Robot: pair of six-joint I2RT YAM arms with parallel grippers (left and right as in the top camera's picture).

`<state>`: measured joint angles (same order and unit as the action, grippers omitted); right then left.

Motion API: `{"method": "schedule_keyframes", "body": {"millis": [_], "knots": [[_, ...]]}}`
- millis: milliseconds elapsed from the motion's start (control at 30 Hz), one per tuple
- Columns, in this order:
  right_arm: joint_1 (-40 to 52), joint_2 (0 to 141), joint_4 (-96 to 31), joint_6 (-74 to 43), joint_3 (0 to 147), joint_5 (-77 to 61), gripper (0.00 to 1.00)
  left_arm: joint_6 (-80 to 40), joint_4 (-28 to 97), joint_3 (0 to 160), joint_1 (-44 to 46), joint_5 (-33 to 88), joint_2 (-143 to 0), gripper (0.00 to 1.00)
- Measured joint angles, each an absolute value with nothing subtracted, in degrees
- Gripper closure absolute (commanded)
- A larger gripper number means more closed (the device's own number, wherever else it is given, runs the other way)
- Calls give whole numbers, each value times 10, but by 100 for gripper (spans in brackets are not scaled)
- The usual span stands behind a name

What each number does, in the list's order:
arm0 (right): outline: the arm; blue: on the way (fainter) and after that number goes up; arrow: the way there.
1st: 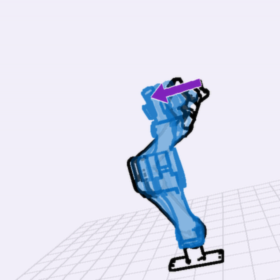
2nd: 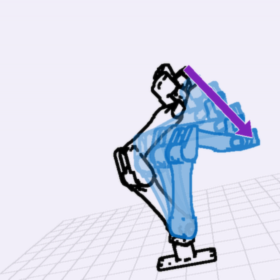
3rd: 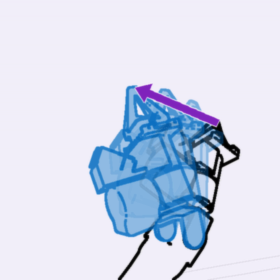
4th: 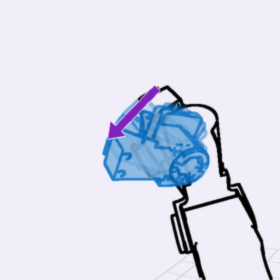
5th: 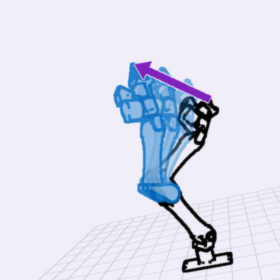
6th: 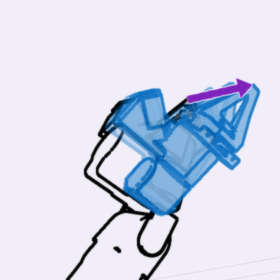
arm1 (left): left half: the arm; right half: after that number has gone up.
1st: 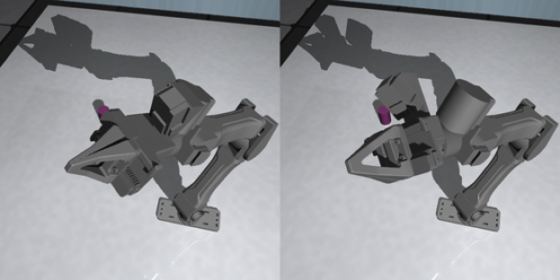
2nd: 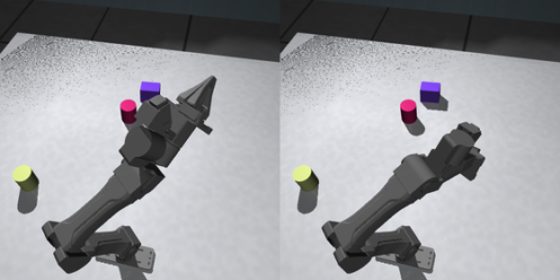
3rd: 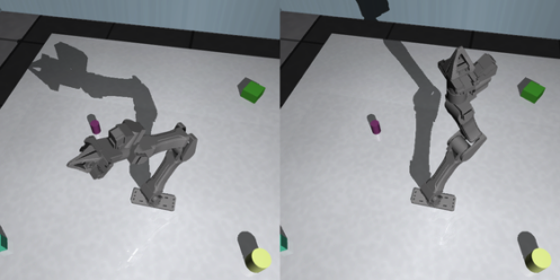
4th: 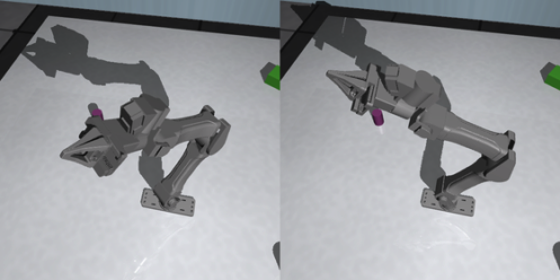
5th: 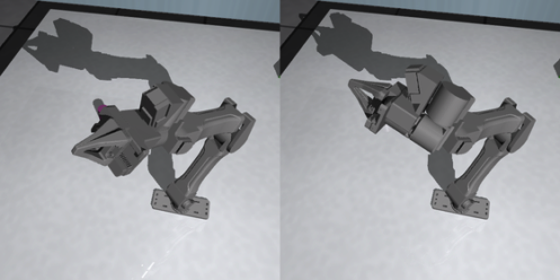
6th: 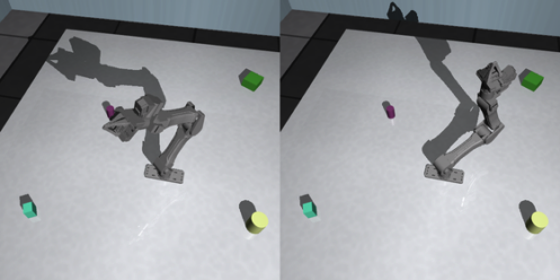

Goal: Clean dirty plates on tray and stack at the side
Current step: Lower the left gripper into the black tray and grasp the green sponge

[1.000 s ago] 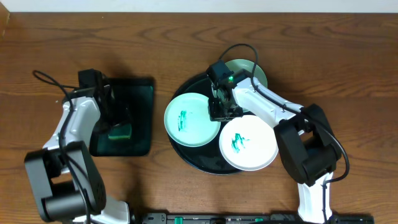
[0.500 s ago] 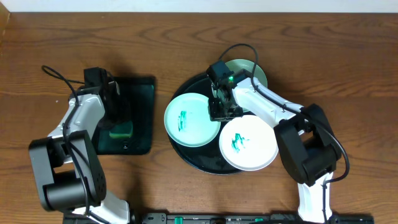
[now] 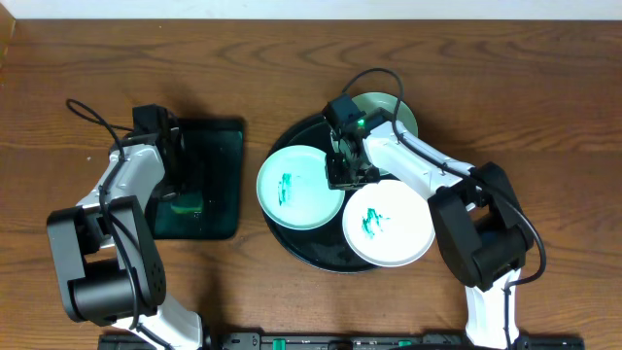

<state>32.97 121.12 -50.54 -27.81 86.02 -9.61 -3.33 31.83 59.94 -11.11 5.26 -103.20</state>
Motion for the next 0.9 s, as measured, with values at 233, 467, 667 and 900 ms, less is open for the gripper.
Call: {"method": "schedule_keyframes", "body": {"millis": [233,467,667,900], "knots": [[330,1211,-506,-278,860,-96,99,-37,328,604,-99,49,-1029,93],[330,1211,-506,-275,860,-96,99,-56,345,604,-38,31,-941,93],[330,1211,-505,-274,860,-96,99,-85,357,604,-20,-31,-847,93],[330,1211,-505,-265,860,-97,99,-92,354,604,-20,-58,-835,93]]}}
